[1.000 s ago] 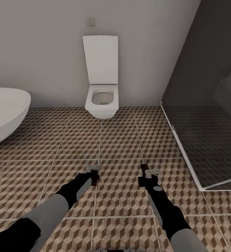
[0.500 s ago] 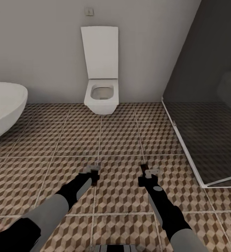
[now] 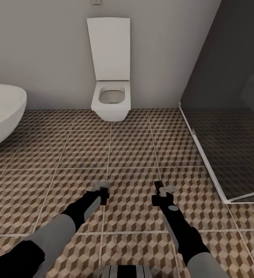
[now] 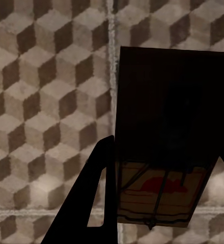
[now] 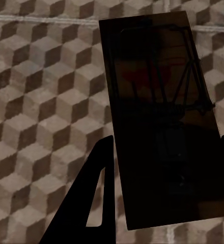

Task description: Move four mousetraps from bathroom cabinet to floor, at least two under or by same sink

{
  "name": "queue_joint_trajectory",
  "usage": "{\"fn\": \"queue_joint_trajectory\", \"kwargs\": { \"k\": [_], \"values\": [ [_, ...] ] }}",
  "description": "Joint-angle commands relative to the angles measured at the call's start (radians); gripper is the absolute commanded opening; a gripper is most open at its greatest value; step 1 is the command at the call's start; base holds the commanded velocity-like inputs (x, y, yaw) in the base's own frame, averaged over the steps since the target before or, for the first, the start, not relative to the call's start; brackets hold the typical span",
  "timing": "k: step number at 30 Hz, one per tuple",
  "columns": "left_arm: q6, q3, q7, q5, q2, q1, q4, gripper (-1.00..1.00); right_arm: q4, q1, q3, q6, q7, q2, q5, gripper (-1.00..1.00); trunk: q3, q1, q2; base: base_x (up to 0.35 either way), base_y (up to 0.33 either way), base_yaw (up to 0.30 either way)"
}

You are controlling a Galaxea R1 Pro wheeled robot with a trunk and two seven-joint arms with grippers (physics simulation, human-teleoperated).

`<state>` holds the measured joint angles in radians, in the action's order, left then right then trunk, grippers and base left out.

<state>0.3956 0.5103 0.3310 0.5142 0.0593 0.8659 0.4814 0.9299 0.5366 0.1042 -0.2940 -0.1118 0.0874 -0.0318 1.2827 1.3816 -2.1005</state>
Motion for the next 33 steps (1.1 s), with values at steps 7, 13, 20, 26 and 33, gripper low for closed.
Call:
{"fn": "queue_joint_trajectory", "kwargs": {
  "k": [7, 13, 20, 26, 33],
  "values": [
    [0.003, 0.008, 0.011, 0.009, -0.001, 0.001, 0.002, -1.00, -0.001, 0.000, 0.003, -0.007, -0.005, 0.000, -0.002, -1.00, 0.033, 0.027, -0.050, 0.000, 0.000, 0.000],
    [0.003, 0.008, 0.011, 0.009, -0.001, 0.001, 0.002, -1.00, -0.010, 0.000, 0.003, -0.006, -0.005, 0.000, -0.002, -1.00, 0.060, 0.050, -0.092, 0.000, 0.000, 0.000],
    [0.003, 0.008, 0.011, 0.009, -0.001, 0.001, 0.001, -1.00, -0.011, 0.000, 0.003, -0.005, -0.005, 0.000, -0.002, -1.00, 0.092, 0.077, -0.141, 0.000, 0.000, 0.000],
    [0.003, 0.008, 0.011, 0.009, -0.001, 0.001, 0.002, -1.00, -0.011, 0.000, 0.003, -0.005, -0.005, 0.000, -0.002, -1.00, 0.120, 0.100, -0.183, 0.000, 0.000, 0.000],
    [0.003, 0.008, 0.011, 0.009, -0.001, 0.001, 0.001, -1.00, -0.011, 0.000, 0.003, -0.005, -0.005, 0.000, -0.002, -1.00, 0.152, 0.126, -0.232, 0.000, 0.000, 0.000]
  ]
}}
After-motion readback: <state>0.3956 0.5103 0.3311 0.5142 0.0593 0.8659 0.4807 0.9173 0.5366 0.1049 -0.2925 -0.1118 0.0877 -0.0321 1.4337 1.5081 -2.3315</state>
